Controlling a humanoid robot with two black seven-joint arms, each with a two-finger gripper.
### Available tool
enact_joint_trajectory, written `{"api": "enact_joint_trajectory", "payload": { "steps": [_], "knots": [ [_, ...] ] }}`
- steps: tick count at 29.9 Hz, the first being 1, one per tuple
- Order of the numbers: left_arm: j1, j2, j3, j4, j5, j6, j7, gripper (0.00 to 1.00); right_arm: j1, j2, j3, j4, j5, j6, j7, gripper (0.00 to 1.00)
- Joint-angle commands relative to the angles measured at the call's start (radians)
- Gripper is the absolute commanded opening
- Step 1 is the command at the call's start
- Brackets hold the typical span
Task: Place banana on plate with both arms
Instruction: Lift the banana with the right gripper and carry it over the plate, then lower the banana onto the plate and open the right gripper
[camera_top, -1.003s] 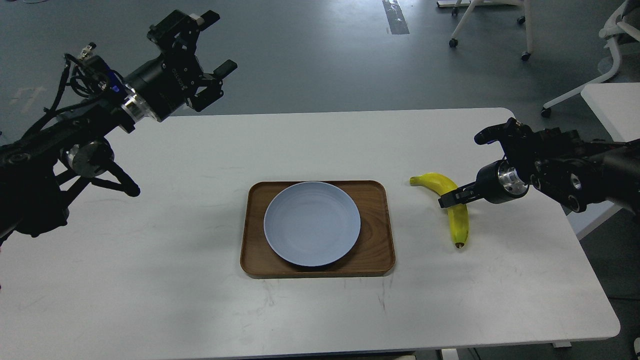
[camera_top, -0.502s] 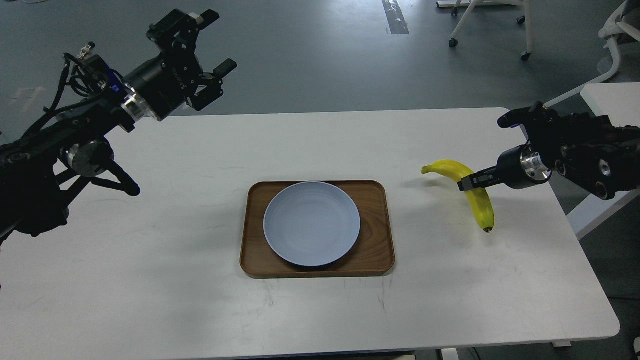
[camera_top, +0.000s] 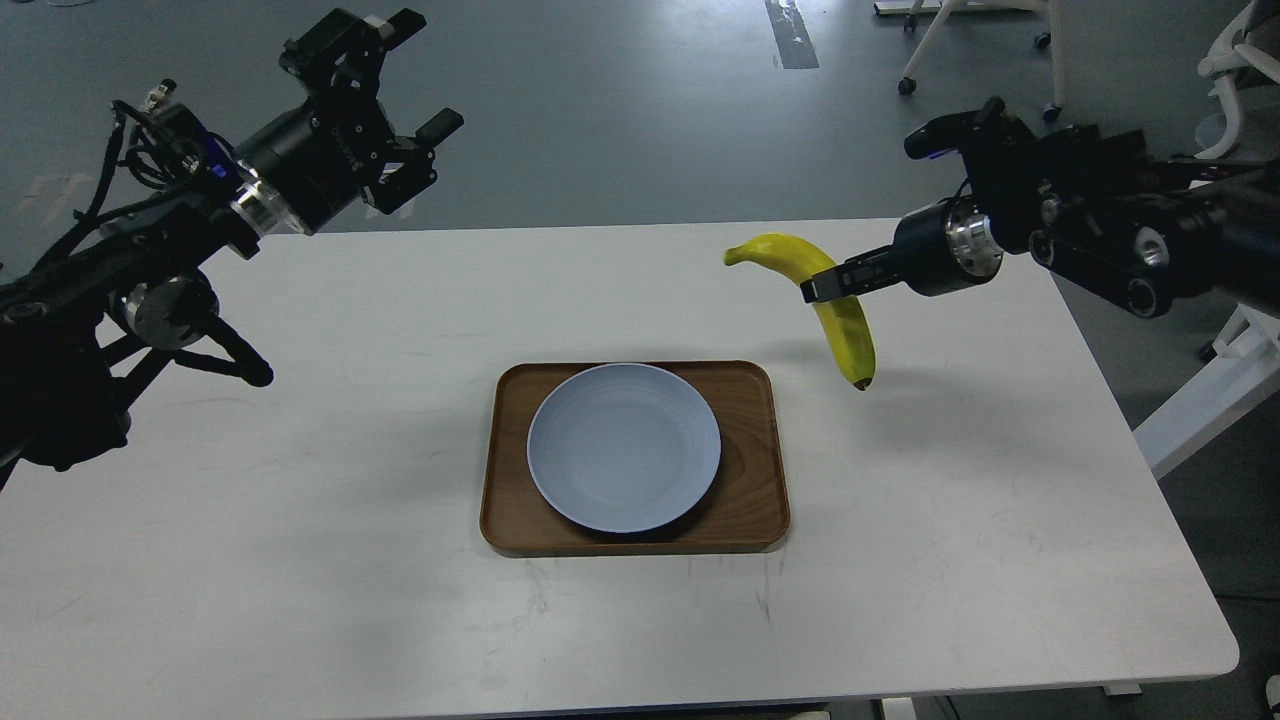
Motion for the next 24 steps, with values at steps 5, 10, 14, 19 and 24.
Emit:
{"api": "enact_joint_trajectory", "payload": {
  "steps": [5, 10, 14, 19, 24],
  "knots": [
    [0.0, -0.008, -0.002, 0.0, 0.0, 0.0, 0.0, 0.98, -0.012, 0.209, -0.068, -0.055, 0.144, 0.0, 0.0, 0.25],
    [0.0, -0.008, -0.002, 0.0, 0.0, 0.0, 0.0, 0.98, -0.025, 0.284, -0.088, -0.079, 0.155, 0.0, 0.0, 0.25],
    [0.0, -0.018, -0.002, 0.0, 0.002, 0.0, 0.0, 0.98, -0.058, 0.298, -0.088, -0.096, 0.156, 0.0, 0.0, 0.25],
    [0.0, -0.012, -0.002, 0.0, 0.0, 0.0, 0.0, 0.98, -0.087, 0.298, -0.093, -0.104, 0.156, 0.0, 0.0, 0.25],
    [0.0, -0.005, -0.002, 0.0, 0.0, 0.0, 0.0, 0.98, -0.104, 0.298, -0.091, -0.102, 0.179, 0.0, 0.0, 0.27]
  ]
}}
